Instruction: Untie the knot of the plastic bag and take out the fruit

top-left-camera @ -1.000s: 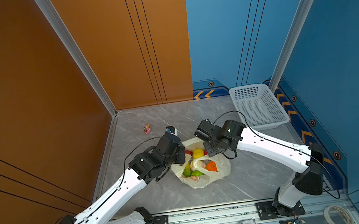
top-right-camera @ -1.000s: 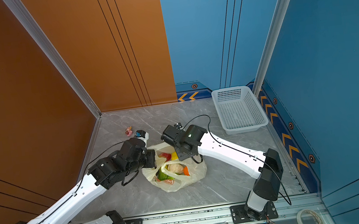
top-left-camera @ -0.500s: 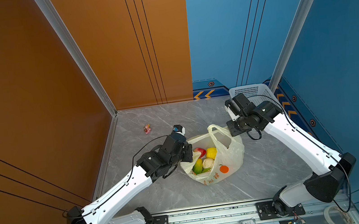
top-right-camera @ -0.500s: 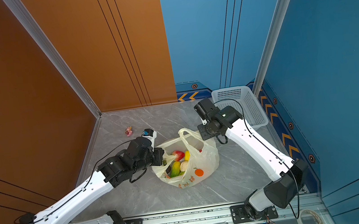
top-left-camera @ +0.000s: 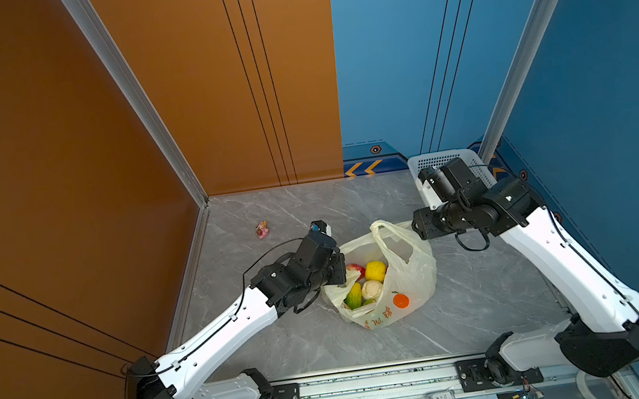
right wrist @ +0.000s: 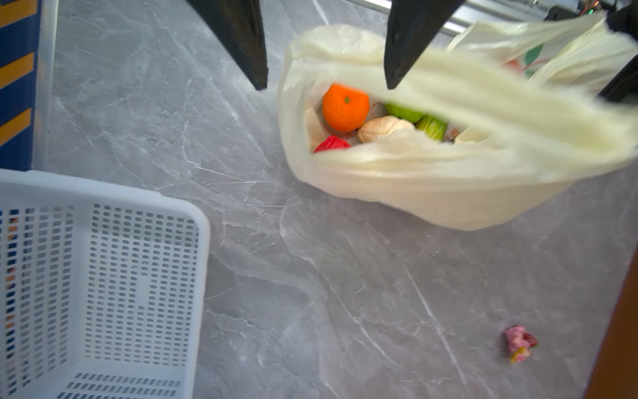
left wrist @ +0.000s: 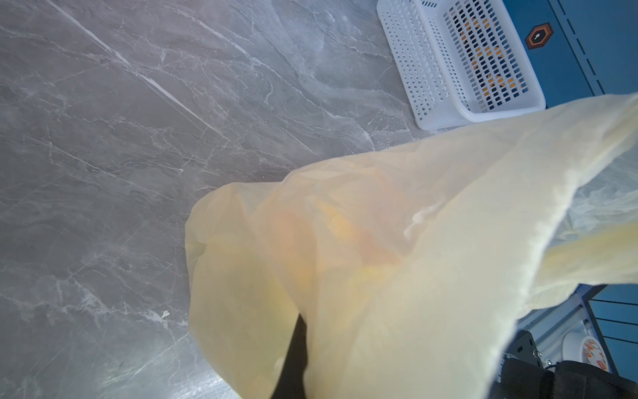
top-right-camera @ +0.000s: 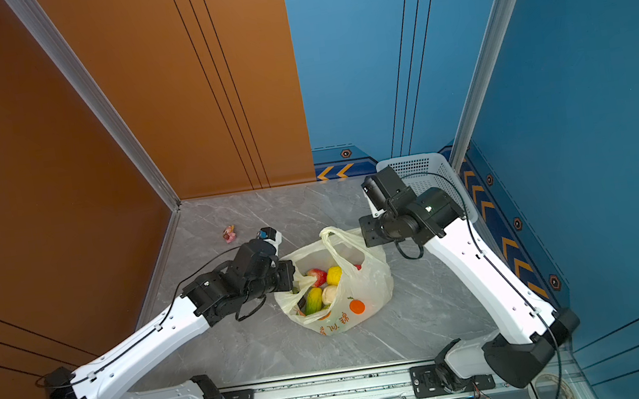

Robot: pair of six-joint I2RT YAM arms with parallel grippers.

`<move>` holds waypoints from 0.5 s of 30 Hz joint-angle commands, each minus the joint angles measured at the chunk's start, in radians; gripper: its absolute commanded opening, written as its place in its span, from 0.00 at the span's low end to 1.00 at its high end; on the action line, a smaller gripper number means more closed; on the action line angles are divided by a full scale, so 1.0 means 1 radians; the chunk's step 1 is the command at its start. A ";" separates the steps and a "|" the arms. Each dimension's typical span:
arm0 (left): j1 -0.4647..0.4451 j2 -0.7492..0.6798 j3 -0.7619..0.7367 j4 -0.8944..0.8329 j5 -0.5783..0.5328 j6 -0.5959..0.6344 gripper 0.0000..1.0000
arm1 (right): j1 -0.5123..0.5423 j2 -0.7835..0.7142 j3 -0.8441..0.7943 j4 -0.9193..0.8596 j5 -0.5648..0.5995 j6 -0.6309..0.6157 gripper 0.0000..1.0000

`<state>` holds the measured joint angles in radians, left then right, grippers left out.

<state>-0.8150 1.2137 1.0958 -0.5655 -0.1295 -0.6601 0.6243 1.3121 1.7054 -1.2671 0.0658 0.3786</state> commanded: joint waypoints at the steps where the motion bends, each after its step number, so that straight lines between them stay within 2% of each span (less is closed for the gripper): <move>1: 0.019 -0.016 0.030 -0.030 -0.010 -0.009 0.00 | 0.111 -0.072 -0.019 -0.101 0.058 0.166 0.56; 5: 0.029 -0.023 0.034 -0.030 0.011 -0.013 0.00 | 0.282 -0.125 -0.151 0.079 0.109 0.324 0.57; 6: 0.029 -0.024 0.037 -0.030 0.015 -0.013 0.00 | 0.321 -0.117 -0.174 0.092 0.178 0.360 0.57; 7: 0.029 -0.025 0.040 -0.030 0.020 -0.013 0.00 | 0.374 -0.102 -0.196 0.110 0.262 0.387 0.62; 10: 0.026 -0.025 0.046 -0.030 0.034 -0.014 0.00 | 0.430 -0.018 -0.217 0.188 0.356 0.349 0.74; 15: 0.013 -0.034 0.024 -0.030 0.032 -0.024 0.00 | 0.432 0.131 -0.173 0.249 0.523 0.205 0.77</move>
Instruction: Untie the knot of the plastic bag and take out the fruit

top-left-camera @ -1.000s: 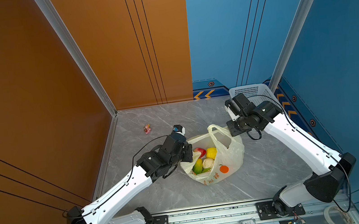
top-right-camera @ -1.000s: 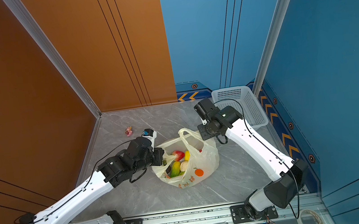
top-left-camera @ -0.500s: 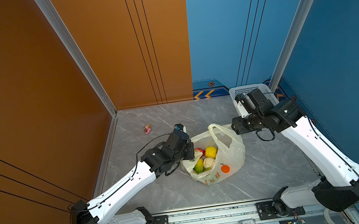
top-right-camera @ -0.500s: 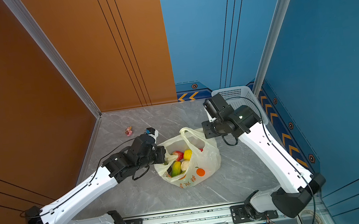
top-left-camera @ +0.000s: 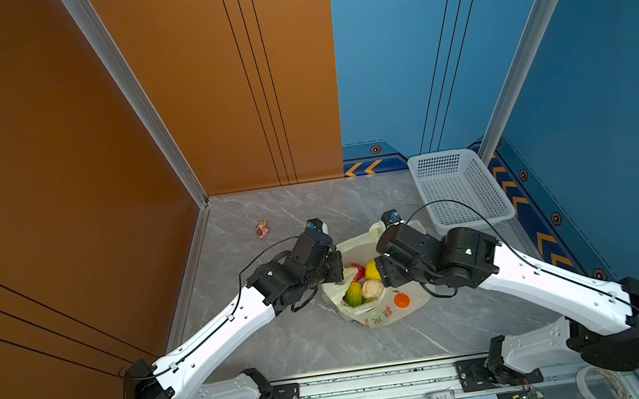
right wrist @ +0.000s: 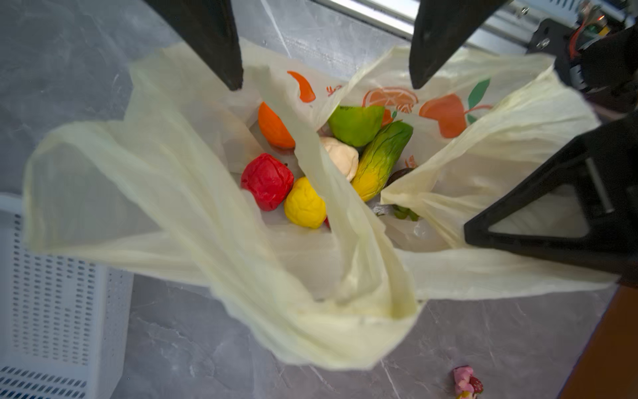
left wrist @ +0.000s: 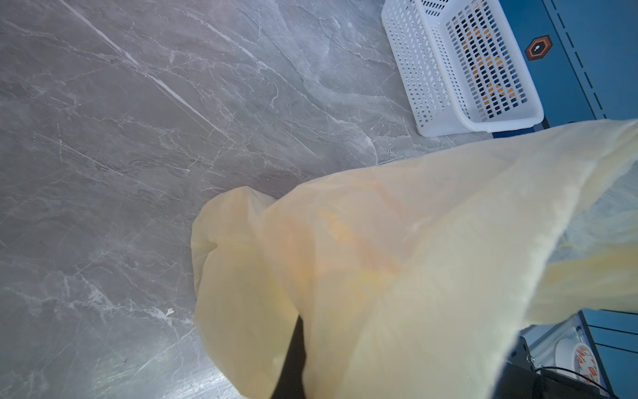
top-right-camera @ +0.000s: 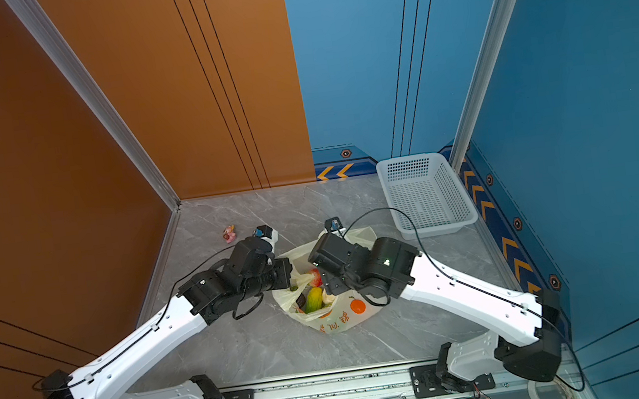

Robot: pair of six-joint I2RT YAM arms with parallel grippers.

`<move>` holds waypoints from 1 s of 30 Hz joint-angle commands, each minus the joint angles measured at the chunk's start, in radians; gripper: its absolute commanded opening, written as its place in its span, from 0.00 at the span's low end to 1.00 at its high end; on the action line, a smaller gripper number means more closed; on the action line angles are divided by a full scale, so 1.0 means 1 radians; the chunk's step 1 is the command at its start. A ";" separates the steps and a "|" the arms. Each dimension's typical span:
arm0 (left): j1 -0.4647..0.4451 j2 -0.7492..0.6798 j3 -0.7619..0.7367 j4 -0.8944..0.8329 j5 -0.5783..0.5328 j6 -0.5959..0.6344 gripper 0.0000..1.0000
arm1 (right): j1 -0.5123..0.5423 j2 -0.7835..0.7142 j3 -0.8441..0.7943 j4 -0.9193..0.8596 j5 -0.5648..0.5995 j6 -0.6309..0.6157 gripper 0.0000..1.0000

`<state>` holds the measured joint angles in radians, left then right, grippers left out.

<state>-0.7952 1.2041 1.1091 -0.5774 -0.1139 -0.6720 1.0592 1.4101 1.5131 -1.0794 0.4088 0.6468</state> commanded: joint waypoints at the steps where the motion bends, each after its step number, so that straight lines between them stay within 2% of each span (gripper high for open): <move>1: -0.010 -0.029 -0.001 -0.017 0.012 -0.019 0.00 | -0.012 0.055 0.024 0.063 0.201 -0.085 0.77; 3: -0.014 -0.045 -0.021 -0.016 0.001 -0.035 0.00 | -0.040 0.076 0.001 0.111 0.205 -0.146 0.69; 4: -0.016 -0.054 -0.035 -0.016 -0.006 -0.045 0.00 | -0.062 0.077 -0.018 0.149 0.180 -0.180 0.58; 5: -0.019 -0.060 -0.046 -0.015 -0.011 -0.054 0.00 | -0.090 0.073 -0.035 0.180 0.144 -0.206 0.46; 7: -0.021 -0.073 -0.071 -0.007 -0.021 -0.074 0.00 | -0.164 0.046 -0.073 0.261 0.000 -0.286 0.12; 8: -0.023 -0.076 -0.072 -0.003 -0.022 -0.084 0.00 | -0.189 0.026 -0.090 0.291 -0.040 -0.328 0.00; 9: -0.024 -0.079 -0.106 0.001 -0.025 -0.095 0.00 | -0.215 0.001 -0.103 0.308 -0.069 -0.374 0.00; 11: -0.026 -0.082 -0.130 0.017 -0.026 -0.118 0.00 | -0.288 -0.033 -0.112 0.321 -0.200 -0.462 0.00; 12: -0.028 -0.083 -0.143 0.031 -0.023 -0.129 0.00 | -0.335 -0.050 -0.110 0.319 -0.305 -0.495 0.00; 14: -0.031 -0.075 -0.156 0.060 -0.016 -0.149 0.00 | -0.417 -0.070 -0.093 0.288 -0.491 -0.512 0.00; 16: -0.034 -0.059 -0.148 0.075 -0.010 -0.157 0.00 | -0.434 -0.099 -0.081 0.223 -0.598 -0.494 0.00; 20: -0.033 -0.041 -0.109 0.084 -0.016 -0.158 0.00 | -0.400 -0.217 -0.168 0.113 -0.605 -0.361 0.00; 25: -0.004 -0.040 -0.086 0.081 -0.006 -0.159 0.00 | -0.406 -0.456 -0.338 -0.014 -0.486 -0.122 0.00; 30: 0.015 -0.027 -0.086 0.081 0.026 -0.158 0.00 | -0.487 -0.585 -0.428 -0.089 -0.452 -0.049 0.00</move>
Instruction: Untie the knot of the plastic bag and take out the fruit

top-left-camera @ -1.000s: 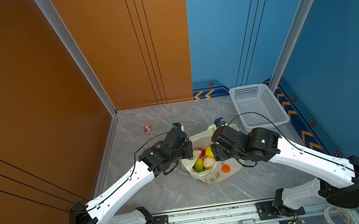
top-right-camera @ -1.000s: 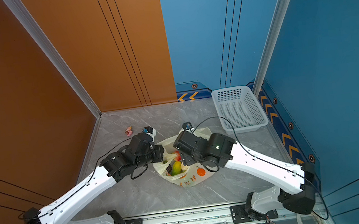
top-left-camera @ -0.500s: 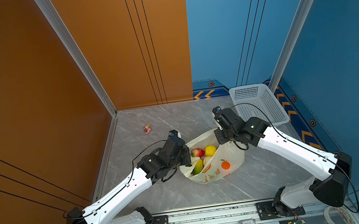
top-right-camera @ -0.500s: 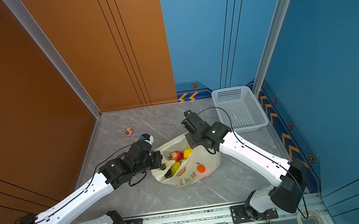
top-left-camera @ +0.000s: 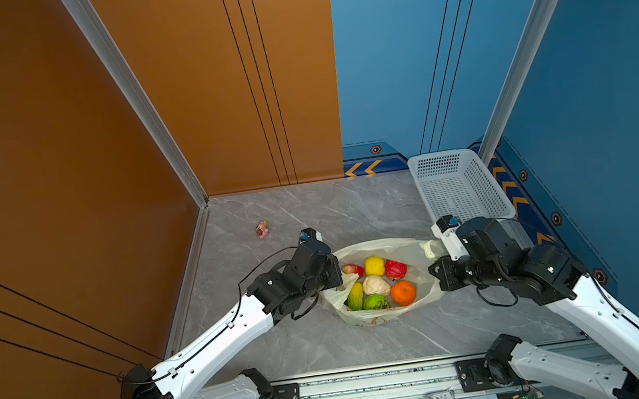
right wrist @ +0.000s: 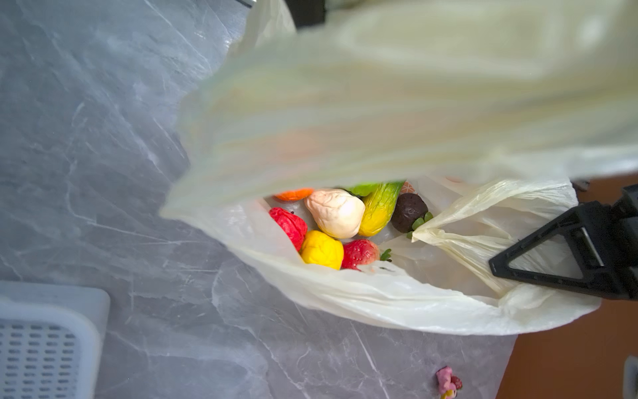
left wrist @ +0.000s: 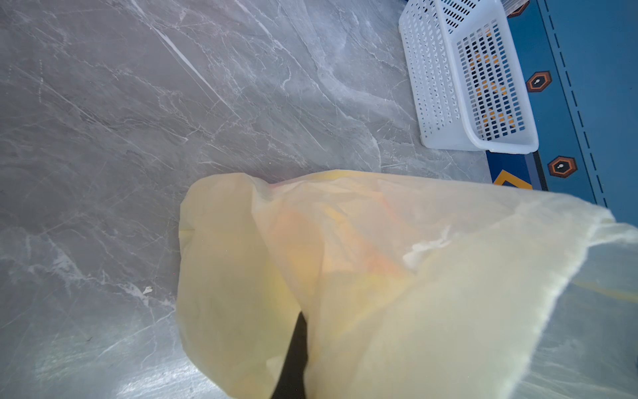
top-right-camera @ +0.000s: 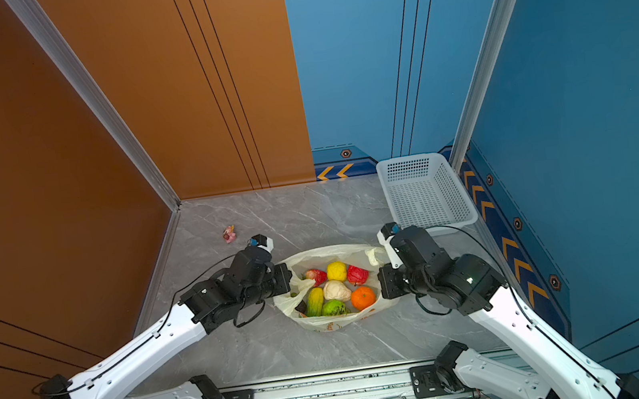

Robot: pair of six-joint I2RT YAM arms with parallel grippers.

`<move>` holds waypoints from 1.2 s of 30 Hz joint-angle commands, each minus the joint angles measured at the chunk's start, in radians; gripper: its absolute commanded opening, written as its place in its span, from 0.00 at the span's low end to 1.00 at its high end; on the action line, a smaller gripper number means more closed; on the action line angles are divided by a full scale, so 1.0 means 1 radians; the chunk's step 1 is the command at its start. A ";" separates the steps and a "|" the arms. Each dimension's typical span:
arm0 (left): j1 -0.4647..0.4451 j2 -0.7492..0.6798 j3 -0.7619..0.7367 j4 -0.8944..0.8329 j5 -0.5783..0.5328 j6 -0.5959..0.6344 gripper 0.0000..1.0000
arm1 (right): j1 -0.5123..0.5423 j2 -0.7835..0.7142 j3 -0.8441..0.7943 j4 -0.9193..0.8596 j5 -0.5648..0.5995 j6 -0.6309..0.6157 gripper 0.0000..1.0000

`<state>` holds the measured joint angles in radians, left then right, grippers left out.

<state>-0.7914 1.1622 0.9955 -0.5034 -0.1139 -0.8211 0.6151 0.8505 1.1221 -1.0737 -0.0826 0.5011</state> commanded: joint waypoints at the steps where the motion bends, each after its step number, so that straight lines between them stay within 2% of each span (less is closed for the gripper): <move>1: 0.014 0.020 0.028 0.007 0.031 -0.006 0.00 | -0.067 -0.028 -0.046 -0.106 0.038 0.096 0.00; 6: 0.024 0.028 0.028 0.005 0.043 -0.010 0.00 | -0.219 -0.035 -0.049 -0.219 0.111 0.107 0.00; 8: 0.023 0.028 0.028 0.006 0.047 -0.012 0.00 | -0.309 -0.051 -0.068 -0.227 0.082 0.091 0.00; 9: 0.022 0.029 0.028 0.006 0.055 -0.015 0.00 | -0.350 -0.055 -0.080 -0.211 0.032 0.078 0.00; 12: 0.011 0.034 0.043 0.008 0.076 -0.002 0.00 | -0.376 -0.049 -0.072 -0.181 -0.076 0.062 0.12; 16: -0.003 0.032 0.079 0.008 0.089 0.021 0.00 | -0.352 -0.027 0.077 -0.286 -0.093 0.049 0.41; 19: -0.004 0.030 0.093 0.008 0.097 0.028 0.00 | -0.344 -0.006 0.236 -0.416 -0.085 0.054 0.58; 26: -0.008 0.049 0.112 0.015 0.112 0.037 0.00 | -0.328 0.119 0.559 -0.543 -0.050 0.043 0.77; 29: -0.012 0.053 0.118 0.020 0.118 0.040 0.00 | -0.261 0.185 0.659 -0.492 -0.073 0.081 0.89; 31: -0.015 0.054 0.125 0.019 0.126 0.044 0.00 | -0.140 0.217 0.695 -0.418 -0.021 0.144 0.95; 36: -0.023 0.053 0.128 0.017 0.122 0.049 0.00 | 0.182 0.359 0.719 -0.271 0.113 0.186 1.00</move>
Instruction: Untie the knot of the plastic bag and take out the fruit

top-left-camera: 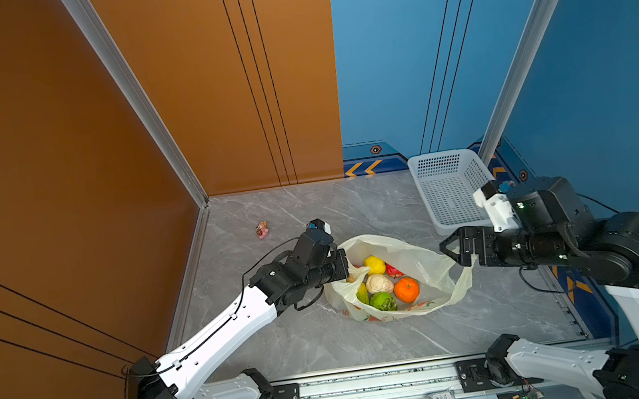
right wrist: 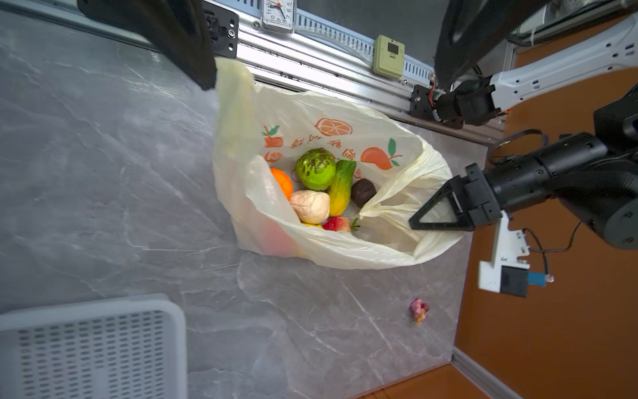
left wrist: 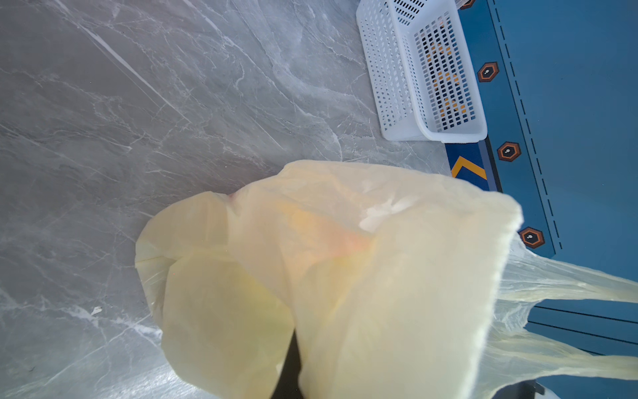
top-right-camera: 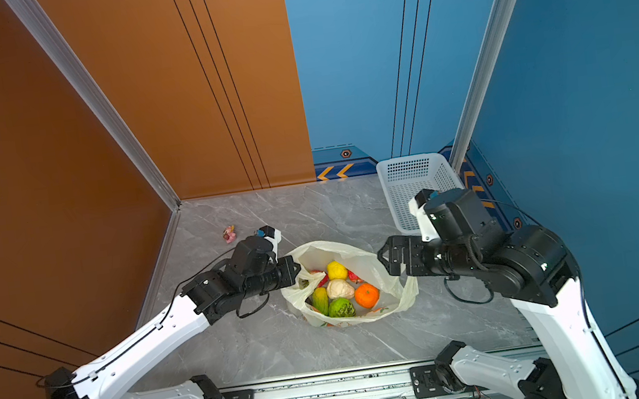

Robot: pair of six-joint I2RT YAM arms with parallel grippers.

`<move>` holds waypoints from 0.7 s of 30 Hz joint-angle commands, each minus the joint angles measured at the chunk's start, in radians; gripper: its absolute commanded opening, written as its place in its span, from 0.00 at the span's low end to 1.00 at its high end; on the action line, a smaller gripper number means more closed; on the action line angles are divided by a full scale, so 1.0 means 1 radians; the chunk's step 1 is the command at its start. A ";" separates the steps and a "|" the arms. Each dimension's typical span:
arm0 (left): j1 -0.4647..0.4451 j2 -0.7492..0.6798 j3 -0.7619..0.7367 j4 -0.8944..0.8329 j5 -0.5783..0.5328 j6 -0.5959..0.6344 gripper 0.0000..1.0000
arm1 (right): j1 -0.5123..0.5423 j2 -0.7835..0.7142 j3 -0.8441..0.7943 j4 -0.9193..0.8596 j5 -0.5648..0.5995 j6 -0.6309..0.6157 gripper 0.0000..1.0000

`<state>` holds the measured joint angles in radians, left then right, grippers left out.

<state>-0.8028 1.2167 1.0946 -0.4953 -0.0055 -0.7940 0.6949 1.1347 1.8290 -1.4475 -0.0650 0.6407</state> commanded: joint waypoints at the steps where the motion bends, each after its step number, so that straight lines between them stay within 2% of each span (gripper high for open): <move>1: -0.014 -0.002 0.029 0.005 0.010 0.022 0.00 | 0.153 0.107 0.012 0.125 0.114 0.045 1.00; 5: -0.021 -0.006 0.031 -0.013 -0.007 0.022 0.00 | 0.242 0.192 -0.026 0.216 0.142 0.057 1.00; 10: -0.035 -0.014 0.034 -0.048 -0.036 0.037 0.00 | 0.269 0.199 -0.259 0.388 0.111 0.126 1.00; 12: -0.043 -0.021 0.038 -0.077 -0.061 0.047 0.00 | 0.275 0.186 -0.361 0.451 0.129 0.144 0.90; 14: -0.052 -0.029 0.041 -0.108 -0.092 0.059 0.00 | 0.280 0.168 -0.447 0.499 0.154 0.151 0.86; 18: -0.079 -0.032 0.052 -0.160 -0.162 0.079 0.00 | 0.285 0.144 -0.581 0.596 0.179 0.153 0.80; 21: -0.100 -0.021 0.060 -0.165 -0.202 0.085 0.00 | 0.300 0.162 -0.640 0.648 0.199 0.140 0.79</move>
<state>-0.8822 1.2053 1.1168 -0.6147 -0.1284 -0.7410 0.9783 1.3102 1.2297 -0.9043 0.0807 0.7753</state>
